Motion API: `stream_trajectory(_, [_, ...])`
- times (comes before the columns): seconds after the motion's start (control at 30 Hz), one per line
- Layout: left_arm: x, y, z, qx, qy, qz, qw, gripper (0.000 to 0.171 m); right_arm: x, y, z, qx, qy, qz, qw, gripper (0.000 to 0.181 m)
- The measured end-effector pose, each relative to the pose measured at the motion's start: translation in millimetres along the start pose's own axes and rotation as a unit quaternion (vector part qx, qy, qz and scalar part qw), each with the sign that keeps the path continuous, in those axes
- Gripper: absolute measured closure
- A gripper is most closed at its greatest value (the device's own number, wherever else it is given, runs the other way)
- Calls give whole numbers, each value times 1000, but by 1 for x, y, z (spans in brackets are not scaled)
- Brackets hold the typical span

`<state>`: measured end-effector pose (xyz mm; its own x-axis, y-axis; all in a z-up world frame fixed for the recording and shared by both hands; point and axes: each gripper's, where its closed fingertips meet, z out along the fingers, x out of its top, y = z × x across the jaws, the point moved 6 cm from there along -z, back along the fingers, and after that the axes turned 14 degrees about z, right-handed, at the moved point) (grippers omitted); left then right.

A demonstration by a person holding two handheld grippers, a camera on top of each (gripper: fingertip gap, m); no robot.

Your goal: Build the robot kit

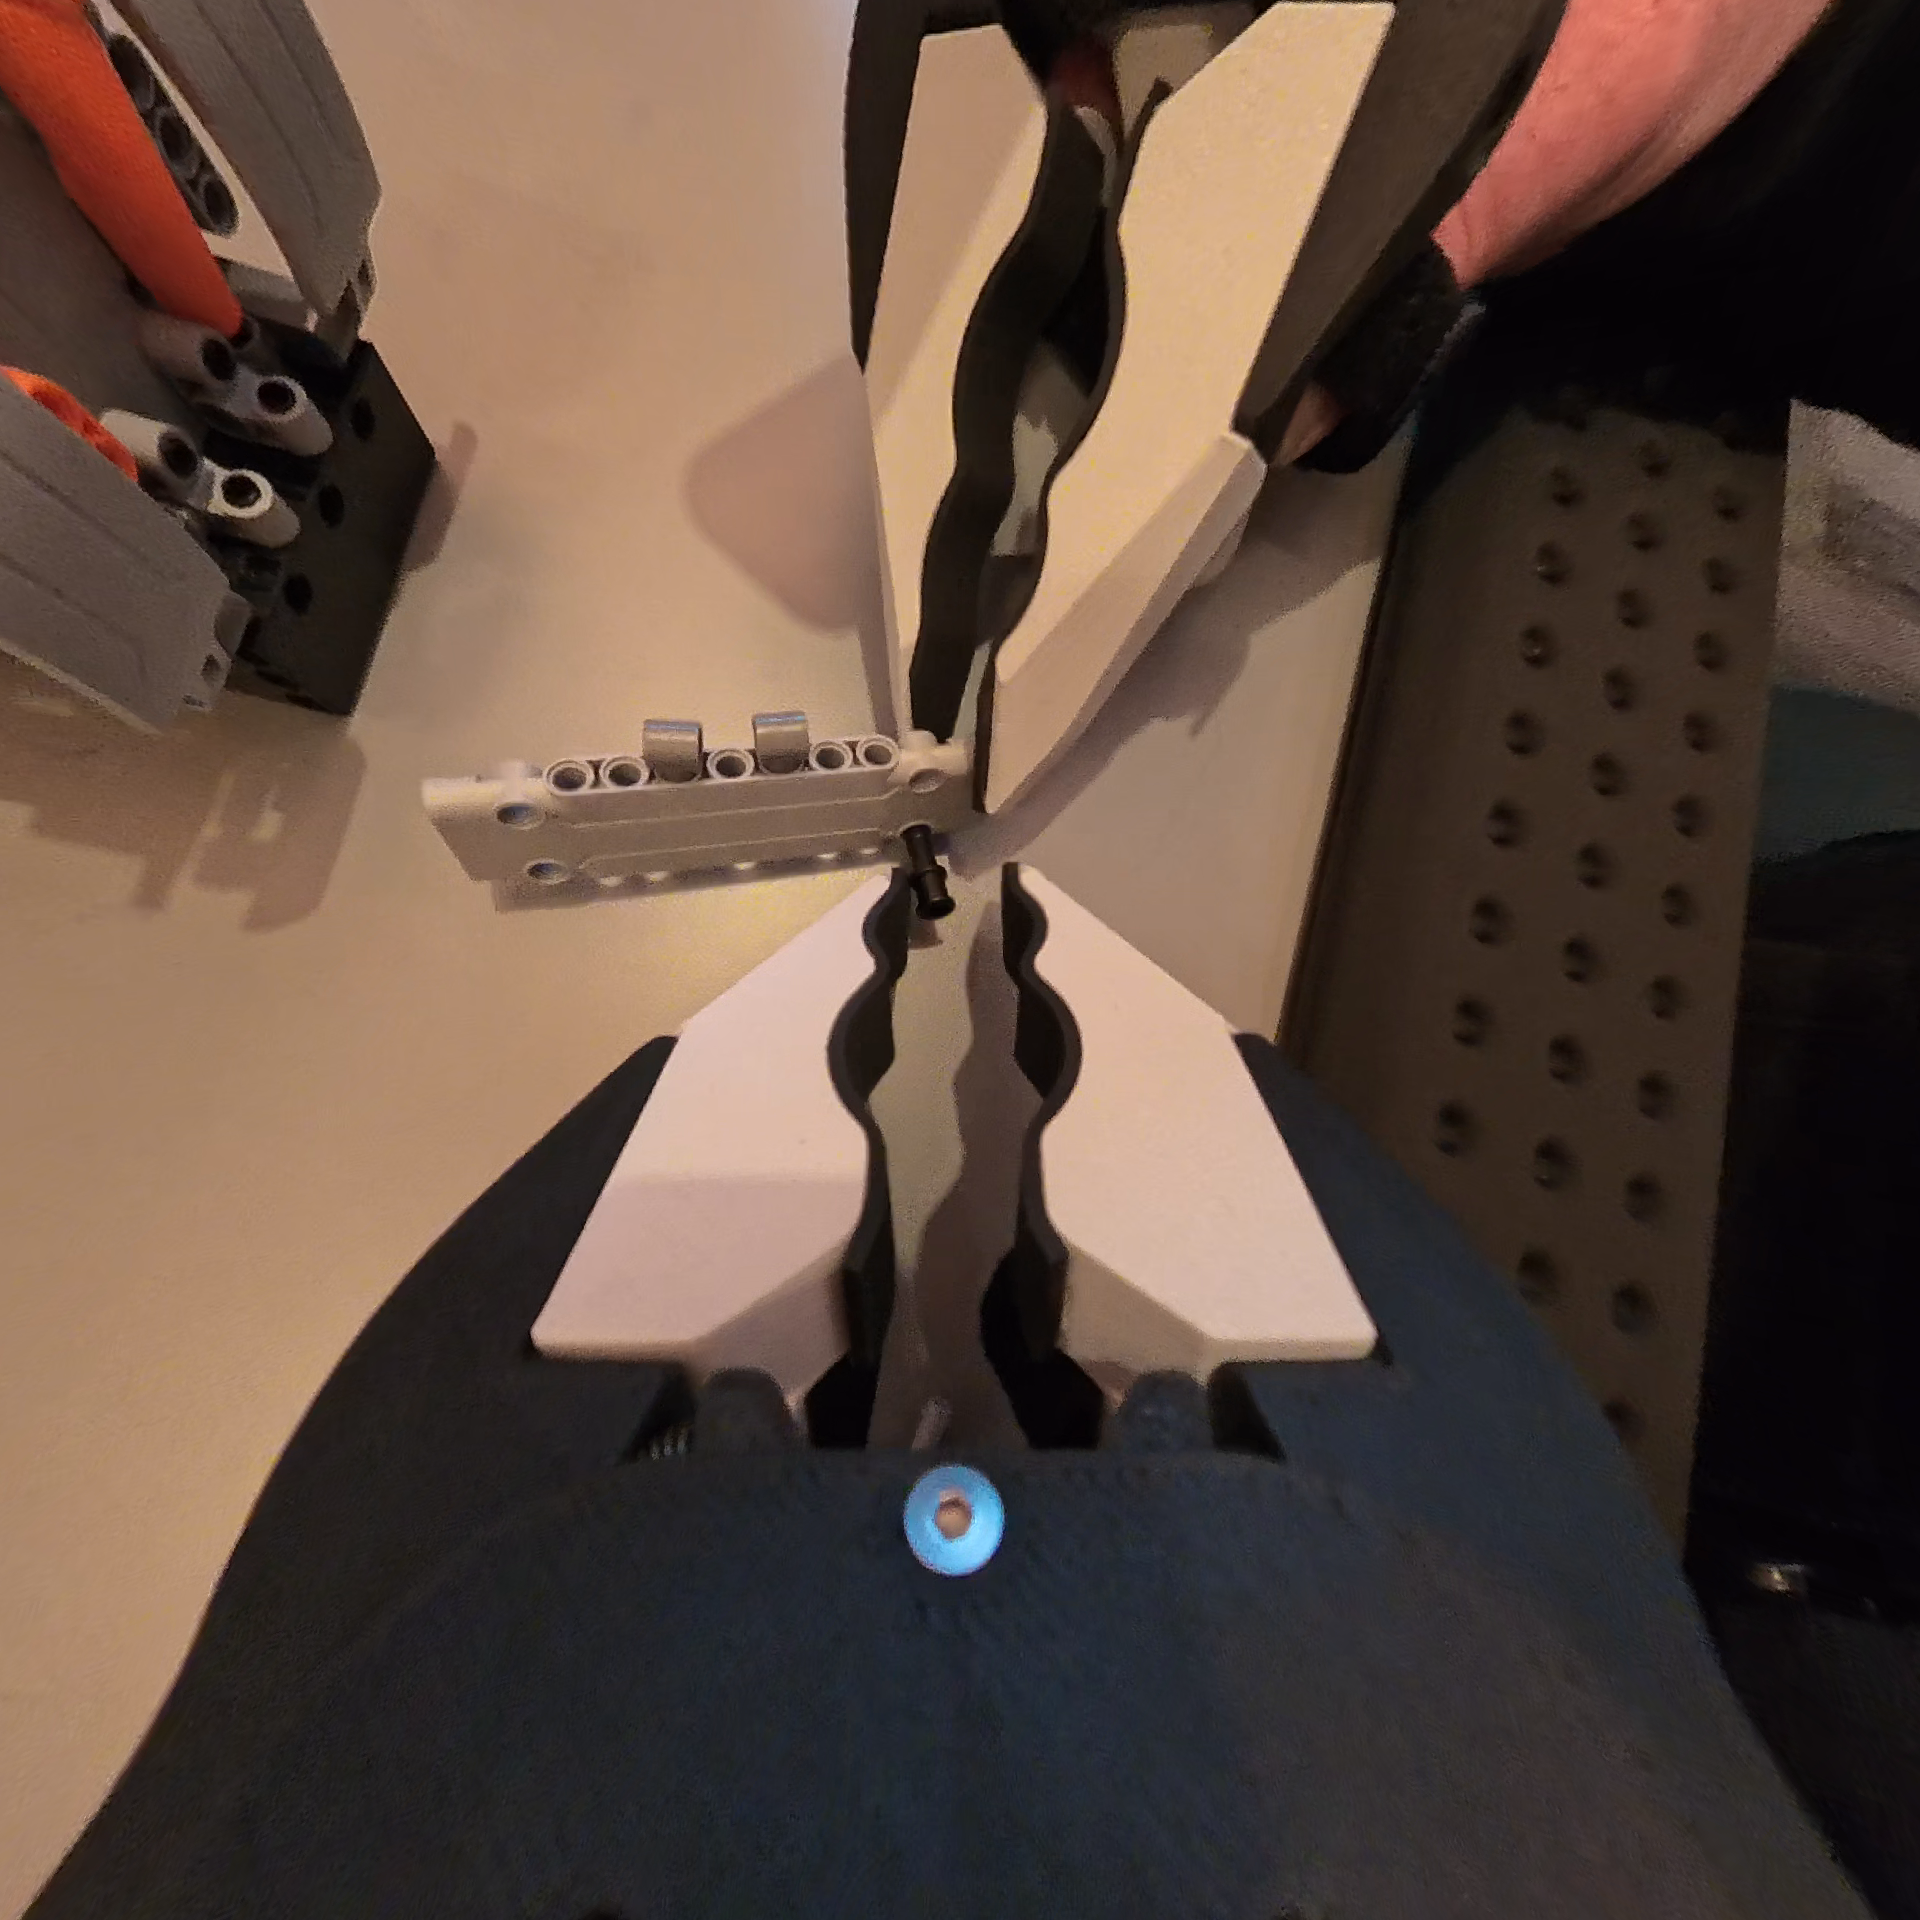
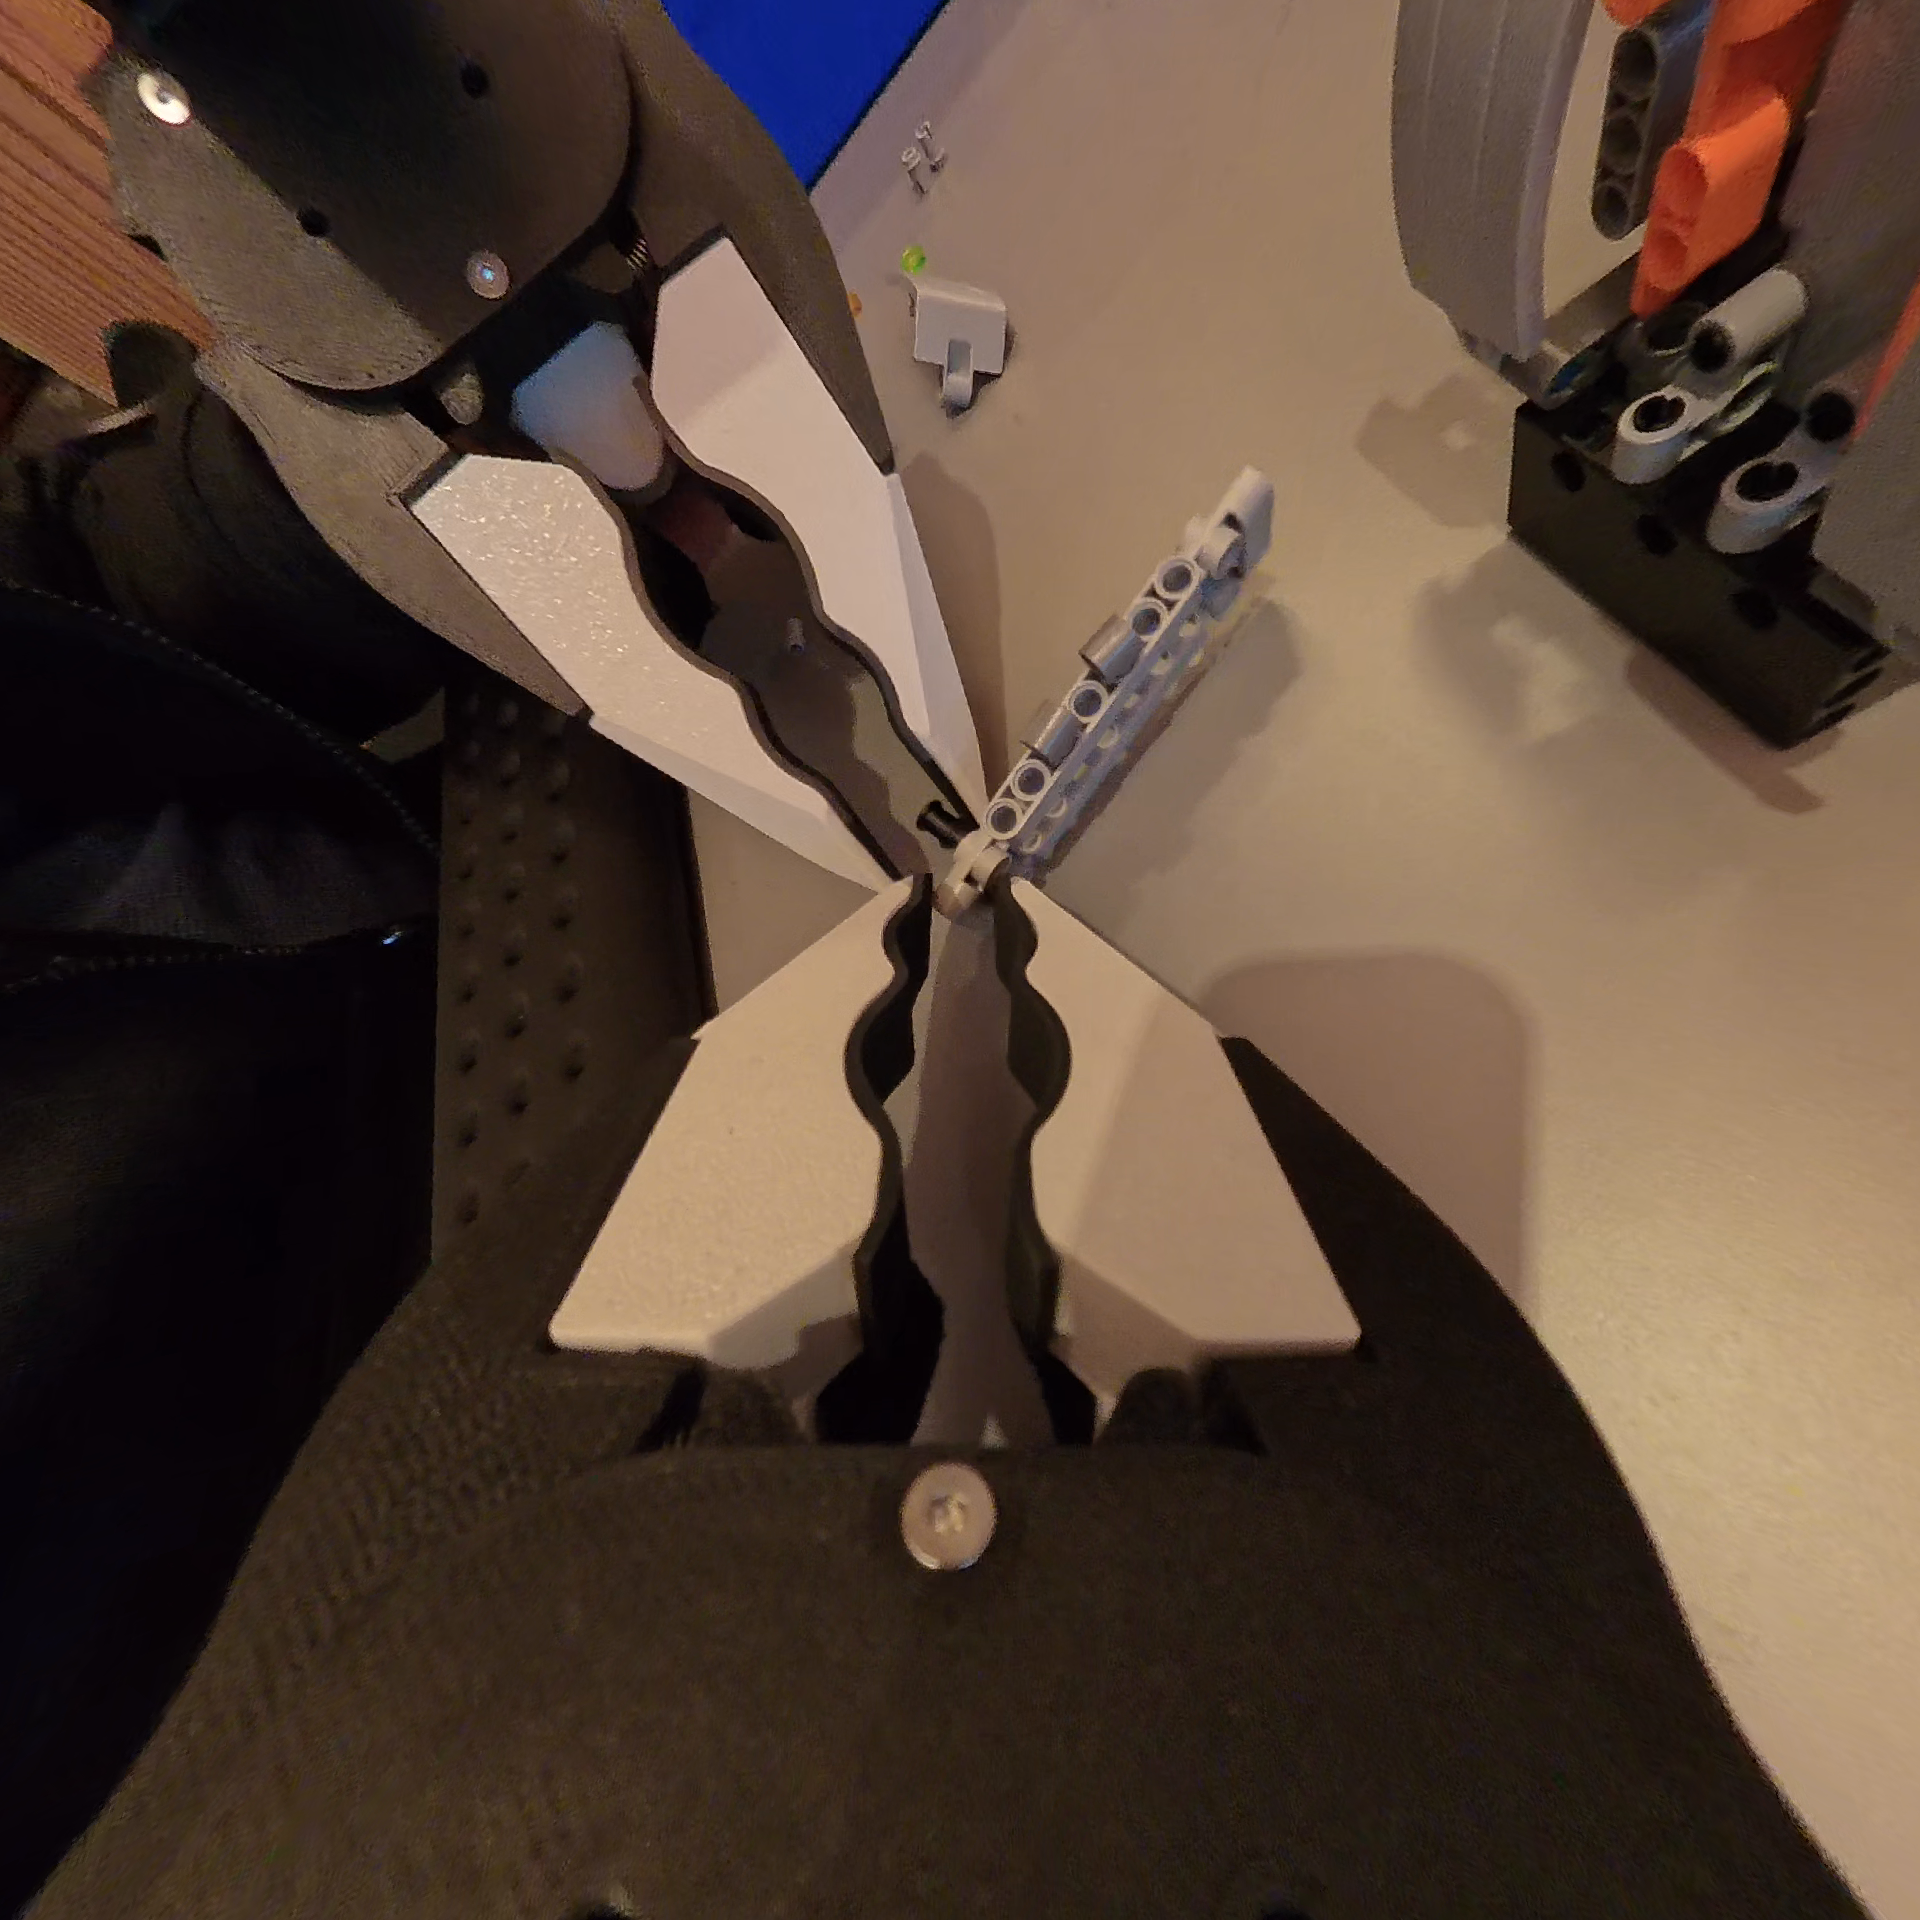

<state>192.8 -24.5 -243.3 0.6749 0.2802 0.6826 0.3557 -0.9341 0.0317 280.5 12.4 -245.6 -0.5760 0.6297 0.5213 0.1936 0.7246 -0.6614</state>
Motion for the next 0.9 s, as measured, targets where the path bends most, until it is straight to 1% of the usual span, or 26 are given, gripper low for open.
stream_trajectory(0.03, [0,1,-1,2,-7,8,1000,157,-1,0,0,-3,-2,-3,1000,173])
stream_trajectory(0.1, [-3,3,1,9,-19,23,1000,164,-1,0,1,-10,-6,-7,1000,174])
stream_trajectory(0.23, [-4,3,4,6,-28,19,999,165,-2,1,2,-12,-8,-11,1000,174])
stream_trajectory(0.47, [-7,2,-1,13,-24,17,999,164,-1,0,1,-30,-3,-20,999,175])
stream_trajectory(0.67, [-11,4,0,12,-21,17,1000,170,0,-2,2,-39,-2,-30,999,175])
stream_trajectory(0.73, [-10,3,0,16,-22,17,999,169,0,-2,2,-44,0,-33,998,175])
stream_trajectory(0.9, [-8,6,-2,4,-5,7,1000,160,0,-5,4,-61,-2,-46,997,175])
